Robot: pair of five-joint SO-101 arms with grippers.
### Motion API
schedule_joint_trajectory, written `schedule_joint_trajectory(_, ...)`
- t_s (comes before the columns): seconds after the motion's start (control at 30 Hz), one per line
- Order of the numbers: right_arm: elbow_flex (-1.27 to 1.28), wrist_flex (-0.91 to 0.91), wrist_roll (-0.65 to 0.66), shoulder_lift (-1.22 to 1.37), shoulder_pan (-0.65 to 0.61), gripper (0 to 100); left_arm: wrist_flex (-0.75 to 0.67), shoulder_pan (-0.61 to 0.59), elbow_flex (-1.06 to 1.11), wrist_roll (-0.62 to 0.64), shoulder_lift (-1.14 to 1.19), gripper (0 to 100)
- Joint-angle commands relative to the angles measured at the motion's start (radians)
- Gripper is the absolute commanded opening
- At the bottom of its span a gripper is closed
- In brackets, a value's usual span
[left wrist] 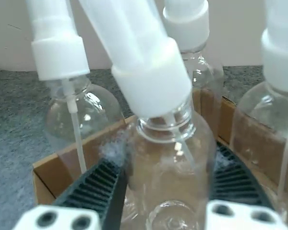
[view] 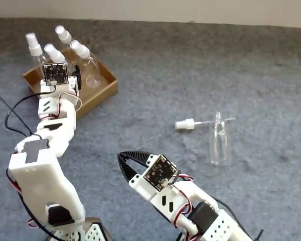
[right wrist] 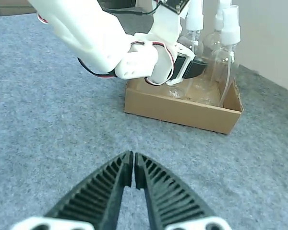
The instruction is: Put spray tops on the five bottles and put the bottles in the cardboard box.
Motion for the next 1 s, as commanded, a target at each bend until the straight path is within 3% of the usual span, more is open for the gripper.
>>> schedule_joint_trajectory(0.0, 0.104, 0.002, 0.009, 0.001, 0.012, 0.8, -0.018, -0.010, -0.048, -0.008, -0.002, 3)
schedule_joint_trajectory(0.2, 0.104, 0.002, 0.009, 0.002, 0.012, 0.8, -0.020, -0.013, -0.033, -0.008, -0.001, 12)
schedule_joint_trajectory(0.97, 0.104, 0.002, 0.009, 0.002, 0.030, 0.8, -0.020, -0.038, 0.010, -0.012, -0.002, 13)
